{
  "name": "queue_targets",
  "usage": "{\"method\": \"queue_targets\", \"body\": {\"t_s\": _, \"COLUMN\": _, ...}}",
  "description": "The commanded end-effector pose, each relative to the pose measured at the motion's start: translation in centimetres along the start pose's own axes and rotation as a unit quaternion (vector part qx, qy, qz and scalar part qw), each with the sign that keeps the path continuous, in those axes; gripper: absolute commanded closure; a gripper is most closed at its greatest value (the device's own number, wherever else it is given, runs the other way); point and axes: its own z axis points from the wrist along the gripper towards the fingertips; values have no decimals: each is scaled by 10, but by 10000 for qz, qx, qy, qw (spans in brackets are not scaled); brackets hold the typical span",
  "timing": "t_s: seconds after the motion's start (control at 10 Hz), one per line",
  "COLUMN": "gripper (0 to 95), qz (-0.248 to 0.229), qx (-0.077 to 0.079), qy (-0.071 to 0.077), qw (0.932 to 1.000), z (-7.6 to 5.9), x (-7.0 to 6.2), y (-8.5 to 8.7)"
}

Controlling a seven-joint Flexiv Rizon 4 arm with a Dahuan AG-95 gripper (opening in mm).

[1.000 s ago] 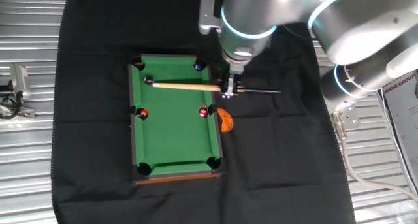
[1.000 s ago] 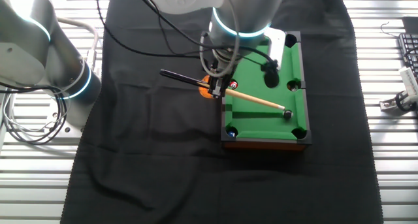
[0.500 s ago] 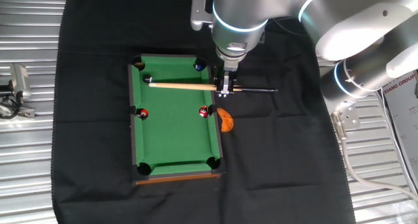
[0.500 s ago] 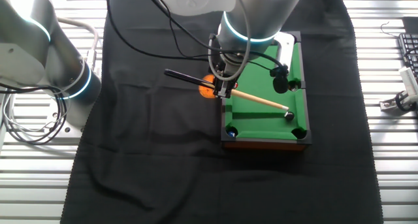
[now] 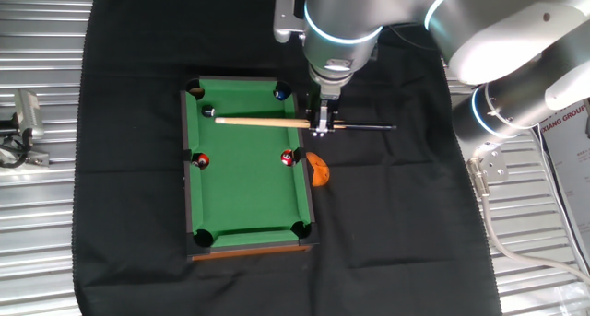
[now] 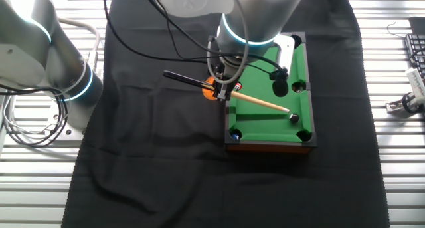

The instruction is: Hit the pool ball

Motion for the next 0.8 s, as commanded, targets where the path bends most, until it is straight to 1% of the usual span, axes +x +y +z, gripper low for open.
{"method": "queue_targets", "body": {"t_s": 0.1, "gripper": 950, "qz": -8, "qx": 28, "qy": -16, "qw": 10000, "z": 1, "x": 5, "y": -1}}
{"method": "queue_targets", "body": {"t_s": 0.4, "gripper": 950, "qz": -25, "qx": 78, "qy": -43, "qw": 10000, "z": 1, "x": 13, "y": -2}}
{"method": "queue_targets", "body": {"t_s": 0.6, "gripper": 950, "qz": -52, "qx": 77, "qy": -45, "qw": 9999, "z": -2, "x": 20, "y": -3}}
{"method": "queue_targets", "body": {"t_s": 0.8, "gripper": 950, "qz": -88, "qx": 80, "qy": -50, "qw": 9999, "z": -7, "x": 22, "y": -2}}
